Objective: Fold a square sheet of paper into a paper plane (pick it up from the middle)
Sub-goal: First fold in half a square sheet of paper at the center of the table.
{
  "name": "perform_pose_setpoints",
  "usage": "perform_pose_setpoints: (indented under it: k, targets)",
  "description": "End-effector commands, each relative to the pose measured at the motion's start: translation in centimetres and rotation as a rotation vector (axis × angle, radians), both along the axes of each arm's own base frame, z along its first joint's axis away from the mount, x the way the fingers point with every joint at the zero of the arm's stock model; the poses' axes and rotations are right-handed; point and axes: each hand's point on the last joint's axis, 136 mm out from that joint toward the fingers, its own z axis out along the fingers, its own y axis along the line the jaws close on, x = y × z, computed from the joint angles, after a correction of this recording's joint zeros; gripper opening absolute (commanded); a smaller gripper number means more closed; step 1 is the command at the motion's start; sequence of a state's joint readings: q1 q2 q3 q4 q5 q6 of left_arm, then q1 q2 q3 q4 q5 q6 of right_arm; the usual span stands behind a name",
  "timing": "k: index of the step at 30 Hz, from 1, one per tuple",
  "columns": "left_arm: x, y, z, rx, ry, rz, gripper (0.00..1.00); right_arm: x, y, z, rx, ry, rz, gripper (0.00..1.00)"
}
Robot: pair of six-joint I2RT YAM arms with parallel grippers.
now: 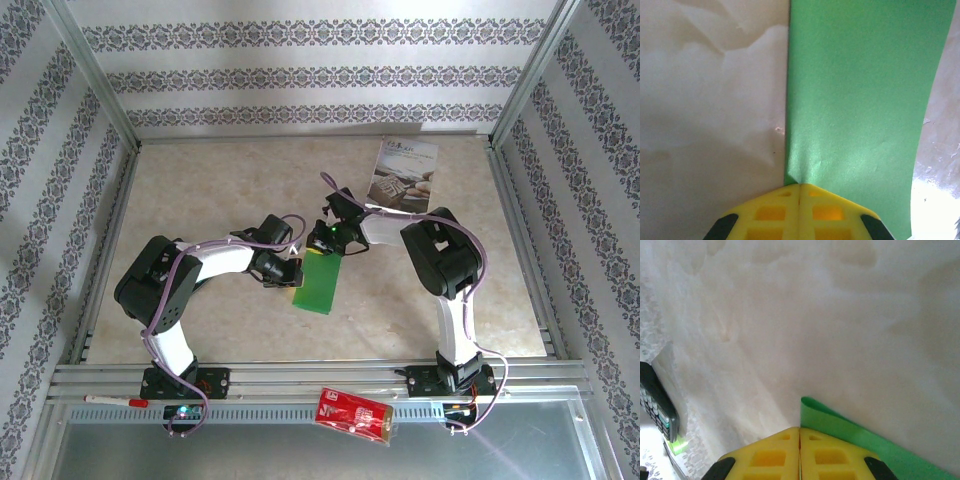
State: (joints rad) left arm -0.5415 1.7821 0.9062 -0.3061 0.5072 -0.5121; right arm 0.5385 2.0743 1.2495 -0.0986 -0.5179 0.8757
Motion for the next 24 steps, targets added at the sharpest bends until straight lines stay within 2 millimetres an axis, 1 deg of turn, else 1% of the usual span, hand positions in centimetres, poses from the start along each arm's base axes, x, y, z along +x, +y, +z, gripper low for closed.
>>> perform_pose_setpoints:
  k: [1,7,13,16,19,22,24]
  targets:
    - [-8.0,8.4,-7.8,0.447,0.249,-0.024,0.0,2.3,-2.3,-1.8,-0.088,-0.023,-0.053,0.08]
    - [-8.0,8.4,-7.9,0.446,0.247,-0.024,0.0,3.5,-3.7,-2.7,-0.12,-0.01,-0.08,0.07]
    - [-7.9,8.3,-7.8,0.441,0.242,-0.025,0.0,4.8,-4.6,-3.0,-0.137,-0.007,-0.094,0.07]
    - [-7.8,8.3,-7.8,0.439,0.237,-0.022,0.0,5.6,-4.7,-2.7,-0.135,-0.015,-0.096,0.06]
    - [-7.7,8.1,-7.7,0.435,0.233,-0.023,0.0,6.5,-4.6,-1.7,-0.111,-0.026,-0.088,0.06]
    - [-7.5,7.9,-7.6,0.43,0.23,-0.023,0.0,7.0,-4.1,0.5,-0.061,-0.07,-0.059,0.06]
    - [-7.4,7.8,-7.6,0.425,0.229,-0.02,0.0,6.7,-3.6,2.1,-0.02,-0.107,-0.038,0.06]
